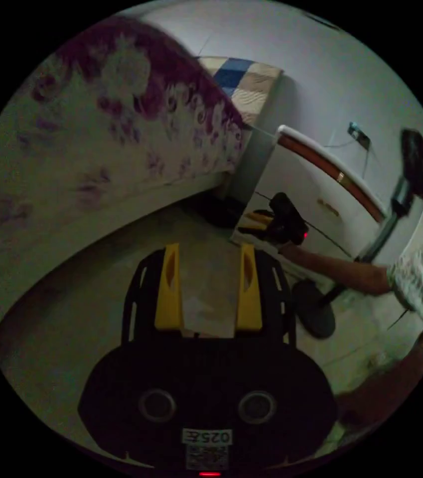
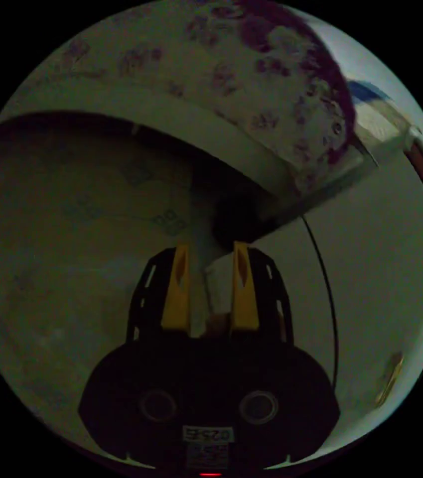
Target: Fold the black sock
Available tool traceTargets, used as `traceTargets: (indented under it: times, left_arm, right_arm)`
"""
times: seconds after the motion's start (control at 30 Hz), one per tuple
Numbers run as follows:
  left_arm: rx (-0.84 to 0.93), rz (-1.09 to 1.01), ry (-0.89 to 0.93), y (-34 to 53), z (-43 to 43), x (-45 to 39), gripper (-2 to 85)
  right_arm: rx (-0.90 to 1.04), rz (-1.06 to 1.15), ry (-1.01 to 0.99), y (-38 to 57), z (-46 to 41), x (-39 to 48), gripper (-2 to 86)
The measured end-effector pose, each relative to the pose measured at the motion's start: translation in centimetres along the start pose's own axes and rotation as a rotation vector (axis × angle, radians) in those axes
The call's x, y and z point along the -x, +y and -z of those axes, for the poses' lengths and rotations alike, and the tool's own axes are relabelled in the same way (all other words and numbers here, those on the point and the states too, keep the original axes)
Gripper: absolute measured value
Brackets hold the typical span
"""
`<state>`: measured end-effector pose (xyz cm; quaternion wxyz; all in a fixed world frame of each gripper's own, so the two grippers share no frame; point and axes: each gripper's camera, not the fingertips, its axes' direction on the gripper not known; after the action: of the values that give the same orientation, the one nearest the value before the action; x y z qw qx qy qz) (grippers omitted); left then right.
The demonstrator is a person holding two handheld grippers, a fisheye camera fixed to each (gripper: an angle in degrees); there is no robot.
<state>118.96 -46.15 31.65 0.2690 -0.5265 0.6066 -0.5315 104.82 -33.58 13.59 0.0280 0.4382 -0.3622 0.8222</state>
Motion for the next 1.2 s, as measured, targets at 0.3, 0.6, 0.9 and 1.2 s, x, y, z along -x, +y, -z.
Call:
traceTargets:
  times: [0.3, 0.6, 0.9, 1.2]
  left_arm:
    - [0.126, 0.258, 0.058, -2.7, -28.4, 20.0, 13.0]
    - [-0.039, 0.604, 0.129, 4.5, -29.9, 34.2, 9.2]
    - [0.071, 0.443, 0.151, 5.7, -22.3, 43.0, 7.9]
    - [0.094, 0.403, 0.139, 7.5, -9.6, 47.5, 8.7]
  right_arm:
    - [0.367, 0.444, 0.253, -13.6, -17.0, 0.1, 18.3]
    - [0.622, 0.213, 0.242, -24.3, -28.9, -5.1, 15.5]
    - [0.761, 0.128, 0.224, -24.7, -38.4, -12.6, 5.4]
    - [0.437, -0.342, -0.091, -20.1, -30.4, -22.3, 4.8]
